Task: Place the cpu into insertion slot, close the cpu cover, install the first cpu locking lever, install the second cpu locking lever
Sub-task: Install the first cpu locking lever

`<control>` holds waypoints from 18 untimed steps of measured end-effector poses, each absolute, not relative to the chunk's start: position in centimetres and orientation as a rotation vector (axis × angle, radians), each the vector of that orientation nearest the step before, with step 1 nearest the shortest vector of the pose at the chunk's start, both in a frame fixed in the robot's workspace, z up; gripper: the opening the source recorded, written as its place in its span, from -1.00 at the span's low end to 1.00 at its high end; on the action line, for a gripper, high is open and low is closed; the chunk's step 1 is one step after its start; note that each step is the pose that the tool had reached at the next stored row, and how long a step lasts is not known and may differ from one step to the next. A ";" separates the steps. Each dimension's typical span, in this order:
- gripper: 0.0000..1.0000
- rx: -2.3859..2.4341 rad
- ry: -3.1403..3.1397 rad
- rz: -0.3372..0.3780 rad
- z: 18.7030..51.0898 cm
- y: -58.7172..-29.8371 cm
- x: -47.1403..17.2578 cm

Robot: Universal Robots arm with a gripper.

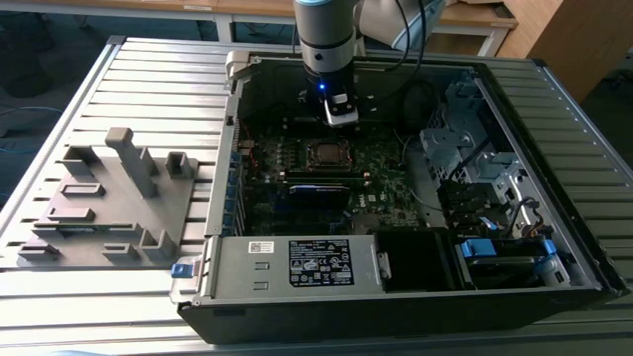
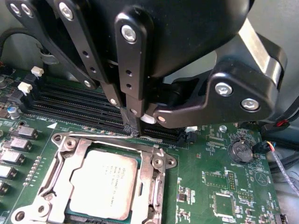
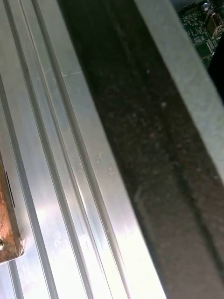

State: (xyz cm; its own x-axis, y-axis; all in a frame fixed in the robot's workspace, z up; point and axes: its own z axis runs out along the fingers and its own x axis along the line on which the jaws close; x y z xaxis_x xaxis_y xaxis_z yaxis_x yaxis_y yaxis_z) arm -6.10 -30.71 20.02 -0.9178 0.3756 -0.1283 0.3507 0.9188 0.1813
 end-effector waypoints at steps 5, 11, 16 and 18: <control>-0.79 0.556 2.919 0.232 20.0 -30.8 -6.1; -0.79 0.556 2.918 0.232 20.0 -30.9 -6.1; -0.79 0.554 2.913 0.232 19.8 -30.9 -6.1; -0.79 0.554 2.912 0.233 19.8 -30.9 -6.1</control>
